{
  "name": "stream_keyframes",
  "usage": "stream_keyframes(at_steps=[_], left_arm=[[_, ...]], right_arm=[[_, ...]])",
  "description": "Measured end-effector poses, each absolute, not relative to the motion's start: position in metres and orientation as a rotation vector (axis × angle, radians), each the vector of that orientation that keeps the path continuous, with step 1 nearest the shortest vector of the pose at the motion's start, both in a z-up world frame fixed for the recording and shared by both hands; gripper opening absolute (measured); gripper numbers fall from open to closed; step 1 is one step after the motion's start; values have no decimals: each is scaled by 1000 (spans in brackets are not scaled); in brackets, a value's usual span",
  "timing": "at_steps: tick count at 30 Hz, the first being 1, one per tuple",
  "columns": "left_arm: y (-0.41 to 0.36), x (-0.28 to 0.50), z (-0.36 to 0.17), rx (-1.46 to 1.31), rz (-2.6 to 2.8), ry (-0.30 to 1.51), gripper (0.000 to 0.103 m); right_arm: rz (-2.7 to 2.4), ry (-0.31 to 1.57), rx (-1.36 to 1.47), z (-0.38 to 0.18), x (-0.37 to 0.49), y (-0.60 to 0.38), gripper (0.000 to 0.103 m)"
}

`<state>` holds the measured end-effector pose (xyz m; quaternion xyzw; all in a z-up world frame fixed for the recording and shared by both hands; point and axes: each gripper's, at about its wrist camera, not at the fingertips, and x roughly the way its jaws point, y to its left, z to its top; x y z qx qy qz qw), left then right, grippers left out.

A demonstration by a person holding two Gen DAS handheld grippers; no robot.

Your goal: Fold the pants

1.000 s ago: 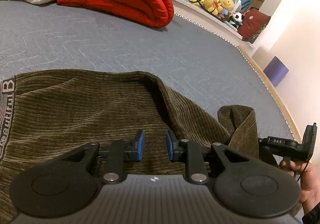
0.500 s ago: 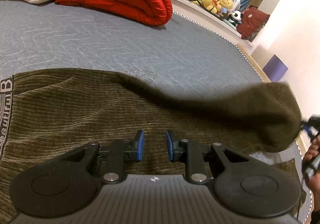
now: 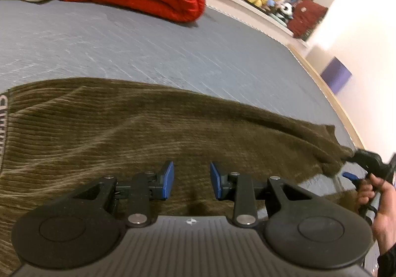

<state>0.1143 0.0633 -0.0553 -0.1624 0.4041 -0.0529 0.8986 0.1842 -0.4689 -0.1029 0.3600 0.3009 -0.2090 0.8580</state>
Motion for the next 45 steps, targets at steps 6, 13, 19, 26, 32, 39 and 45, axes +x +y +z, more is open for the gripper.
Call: stream_keyframes(at_steps=[6, 13, 19, 26, 32, 39, 45], left_arm=[[29, 114, -73, -229, -277, 883, 49], [-1, 113, -98, 15, -277, 902, 62], [-9, 110, -111, 227, -253, 948, 31], [31, 100, -76, 259, -390, 1021, 18], [31, 88, -76, 310, -444, 1017, 24], [107, 98, -16, -70, -330, 785, 57], [227, 111, -26, -327, 166, 722, 58]], right_arm=[[-349, 740, 733, -105, 194, -455, 60], [-345, 732, 742, -109, 200, -460, 21], [-374, 664, 756, -108, 191, -465, 13], [-487, 732, 769, -107, 184, -469, 13], [-623, 763, 686, -97, 174, -470, 42], [-604, 599, 627, -64, 156, -455, 49], [-481, 576, 604, -46, 151, -442, 58]])
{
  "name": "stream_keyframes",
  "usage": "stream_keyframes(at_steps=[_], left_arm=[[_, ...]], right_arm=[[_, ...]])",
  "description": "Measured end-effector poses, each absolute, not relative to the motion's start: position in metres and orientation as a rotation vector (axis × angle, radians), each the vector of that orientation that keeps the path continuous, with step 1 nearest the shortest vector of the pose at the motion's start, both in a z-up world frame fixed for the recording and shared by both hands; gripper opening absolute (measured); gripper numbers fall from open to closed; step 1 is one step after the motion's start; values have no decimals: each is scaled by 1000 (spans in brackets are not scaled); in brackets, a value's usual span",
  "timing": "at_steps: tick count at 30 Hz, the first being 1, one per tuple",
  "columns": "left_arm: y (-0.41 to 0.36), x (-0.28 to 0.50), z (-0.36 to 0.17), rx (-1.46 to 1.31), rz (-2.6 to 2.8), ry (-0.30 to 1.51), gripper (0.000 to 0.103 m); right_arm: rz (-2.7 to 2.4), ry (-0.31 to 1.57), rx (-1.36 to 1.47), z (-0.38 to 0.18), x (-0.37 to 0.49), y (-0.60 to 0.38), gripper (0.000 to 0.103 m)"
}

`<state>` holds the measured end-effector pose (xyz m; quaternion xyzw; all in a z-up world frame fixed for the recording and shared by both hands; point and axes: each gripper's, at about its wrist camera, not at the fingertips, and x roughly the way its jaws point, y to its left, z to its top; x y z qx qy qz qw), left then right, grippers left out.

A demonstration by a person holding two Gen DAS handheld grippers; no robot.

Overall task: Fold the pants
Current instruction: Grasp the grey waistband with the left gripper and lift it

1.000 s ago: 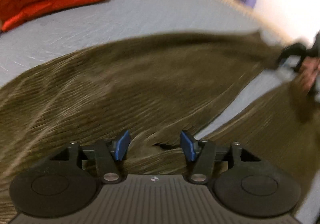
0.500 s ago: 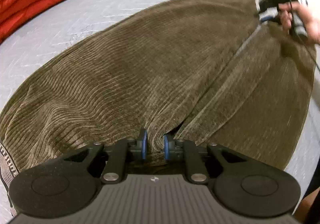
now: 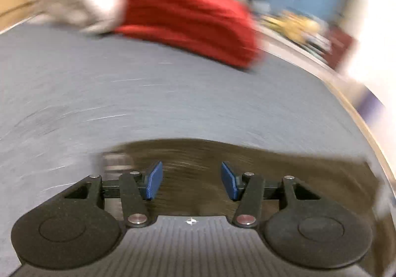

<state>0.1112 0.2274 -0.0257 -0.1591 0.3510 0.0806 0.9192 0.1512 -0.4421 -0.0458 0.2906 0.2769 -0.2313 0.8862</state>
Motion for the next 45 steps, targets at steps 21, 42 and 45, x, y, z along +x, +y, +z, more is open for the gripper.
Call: stream_keyframes(at_steps=[21, 42, 45], left_arm=[[305, 111, -82, -519, 378, 764, 16], [242, 62, -83, -57, -9, 942, 28], [230, 47, -99, 113, -3, 987, 26]], right_arm=[[-410, 493, 529, 23, 101, -447, 60], [-261, 408, 446, 96, 28, -404, 66], [-237, 422, 446, 101, 17, -400, 69]])
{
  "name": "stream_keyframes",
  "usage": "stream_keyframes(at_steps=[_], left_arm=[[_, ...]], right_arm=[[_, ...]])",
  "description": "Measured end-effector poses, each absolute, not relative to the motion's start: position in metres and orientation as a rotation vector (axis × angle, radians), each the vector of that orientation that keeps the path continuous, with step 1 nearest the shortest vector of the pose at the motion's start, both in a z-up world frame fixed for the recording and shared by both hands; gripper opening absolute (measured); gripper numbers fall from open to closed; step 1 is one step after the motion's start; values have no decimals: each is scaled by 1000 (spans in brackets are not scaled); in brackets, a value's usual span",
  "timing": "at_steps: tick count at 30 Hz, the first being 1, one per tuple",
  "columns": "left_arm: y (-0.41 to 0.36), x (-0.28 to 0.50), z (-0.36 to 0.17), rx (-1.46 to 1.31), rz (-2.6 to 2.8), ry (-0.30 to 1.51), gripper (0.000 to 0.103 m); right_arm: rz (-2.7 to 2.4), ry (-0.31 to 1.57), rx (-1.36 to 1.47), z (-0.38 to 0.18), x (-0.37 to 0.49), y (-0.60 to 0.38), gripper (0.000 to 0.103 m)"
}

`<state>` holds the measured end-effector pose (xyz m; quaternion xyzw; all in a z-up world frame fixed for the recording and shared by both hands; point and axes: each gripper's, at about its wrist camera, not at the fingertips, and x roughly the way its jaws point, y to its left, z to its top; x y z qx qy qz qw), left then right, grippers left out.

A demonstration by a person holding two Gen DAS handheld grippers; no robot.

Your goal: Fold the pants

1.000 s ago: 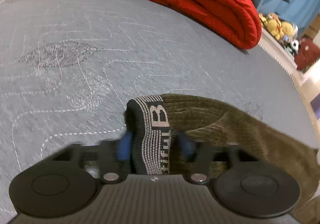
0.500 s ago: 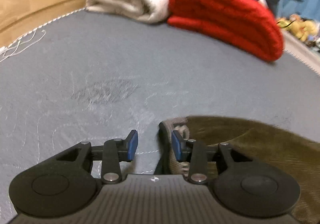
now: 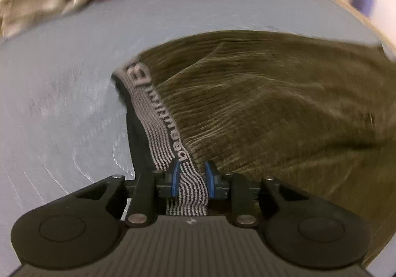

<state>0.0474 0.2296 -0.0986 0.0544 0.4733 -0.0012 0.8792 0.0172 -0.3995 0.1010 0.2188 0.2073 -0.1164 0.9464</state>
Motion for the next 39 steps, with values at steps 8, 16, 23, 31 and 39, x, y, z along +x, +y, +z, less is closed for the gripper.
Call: stream_keyframes(at_steps=[8, 16, 23, 31, 39], left_arm=[[226, 25, -41, -18, 60, 945, 27], [171, -1, -36, 47, -92, 1017, 27], [161, -29, -96, 217, -186, 1172, 29], [169, -69, -97, 297, -225, 1176, 27], [221, -58, -63, 28, -46, 1002, 52]], right_arm=[[-205, 457, 422, 97, -5, -405, 77], [-206, 571, 475, 45, 2, -433, 79], [-125, 673, 406, 10, 10, -432, 78], [-38, 748, 339, -19, 20, -415, 78], [331, 691, 34, -16, 11, -331, 78]])
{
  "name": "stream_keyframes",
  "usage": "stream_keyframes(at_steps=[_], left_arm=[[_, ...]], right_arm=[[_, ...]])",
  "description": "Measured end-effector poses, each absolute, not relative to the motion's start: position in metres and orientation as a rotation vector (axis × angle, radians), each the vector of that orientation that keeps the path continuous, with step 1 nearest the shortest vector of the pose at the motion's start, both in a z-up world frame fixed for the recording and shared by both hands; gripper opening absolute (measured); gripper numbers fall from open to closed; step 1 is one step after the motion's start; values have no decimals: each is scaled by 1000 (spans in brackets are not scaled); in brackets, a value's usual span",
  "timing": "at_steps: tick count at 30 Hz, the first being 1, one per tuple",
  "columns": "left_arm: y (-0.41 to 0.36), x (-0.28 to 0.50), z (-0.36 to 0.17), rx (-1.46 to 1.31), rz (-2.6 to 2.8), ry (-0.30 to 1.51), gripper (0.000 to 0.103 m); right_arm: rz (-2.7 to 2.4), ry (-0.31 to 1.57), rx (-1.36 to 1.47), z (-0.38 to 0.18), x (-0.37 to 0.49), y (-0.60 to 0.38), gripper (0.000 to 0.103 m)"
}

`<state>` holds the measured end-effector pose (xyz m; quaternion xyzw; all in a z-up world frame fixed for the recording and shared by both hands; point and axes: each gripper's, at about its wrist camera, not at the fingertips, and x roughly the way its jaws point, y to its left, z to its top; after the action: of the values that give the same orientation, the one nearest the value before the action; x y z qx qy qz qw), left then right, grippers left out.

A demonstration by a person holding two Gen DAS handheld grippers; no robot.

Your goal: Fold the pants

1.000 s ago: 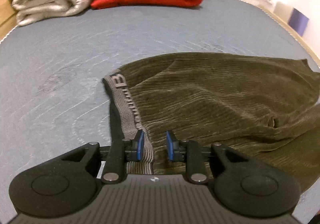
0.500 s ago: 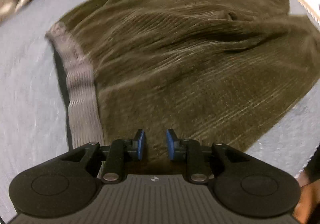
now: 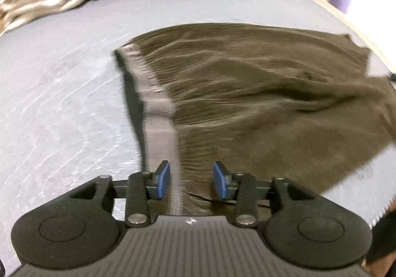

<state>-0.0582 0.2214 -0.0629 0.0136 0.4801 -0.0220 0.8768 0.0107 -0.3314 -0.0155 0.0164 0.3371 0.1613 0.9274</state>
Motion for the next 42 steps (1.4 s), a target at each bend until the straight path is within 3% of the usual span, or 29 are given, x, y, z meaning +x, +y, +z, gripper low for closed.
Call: stream_keyframes(at_steps=[1, 2, 12, 15, 17, 18, 19, 20, 22, 25, 28, 30, 32, 33, 34, 35, 36, 38, 42], left_arm=[[221, -51, -69, 26, -27, 1016, 62], [222, -50, -74, 32, -5, 1030, 66], [234, -43, -99, 21, 3, 1075, 67], [235, -46, -100, 15, -17, 1080, 56], [233, -50, -95, 32, -31, 1077, 39], [232, -52, -90, 45, -37, 1071, 22], [230, -55, -84, 67, -41, 1063, 18], [227, -60, -76, 104, -43, 1046, 15], [230, -66, -61, 103, -39, 1008, 6], [244, -77, -42, 38, 2, 973, 7], [236, -79, -57, 107, 9, 1051, 10], [229, -77, -65, 219, 85, 1068, 10], [225, -79, -54, 264, 106, 967, 21], [224, -80, -47, 233, 98, 917, 41], [223, -80, -41, 192, 79, 877, 54], [220, -80, -38, 165, 61, 852, 55], [215, -79, -36, 146, 41, 831, 55], [201, -73, -37, 148, -5, 815, 55], [167, -56, -48, 215, -65, 817, 56]], right_arm=[[412, 679, -30, -17, 3, -315, 78], [490, 671, -85, -19, -4, -300, 78], [1034, 728, -508, -67, -74, -201, 73], [1022, 746, -616, -83, -81, -189, 70], [1027, 740, -632, -85, -80, -186, 68], [1027, 738, -630, -83, -78, -184, 54], [1020, 731, -634, -81, -76, -184, 42], [1030, 732, -630, -78, -74, -184, 13], [1066, 729, -595, -72, -67, -191, 9], [1122, 708, -539, -57, -64, -203, 8], [1167, 763, -515, -57, -65, -210, 8], [1154, 813, -546, -65, -61, -202, 11], [1154, 839, -530, -63, -59, -204, 15], [1155, 820, -493, -57, -57, -207, 16], [1150, 799, -436, -49, -53, -214, 19], [1132, 778, -376, -42, -49, -218, 34], [1098, 749, -318, -34, -44, -222, 58], [992, 682, -236, -24, -34, -229, 81], [803, 660, -149, -21, -12, -238, 82]])
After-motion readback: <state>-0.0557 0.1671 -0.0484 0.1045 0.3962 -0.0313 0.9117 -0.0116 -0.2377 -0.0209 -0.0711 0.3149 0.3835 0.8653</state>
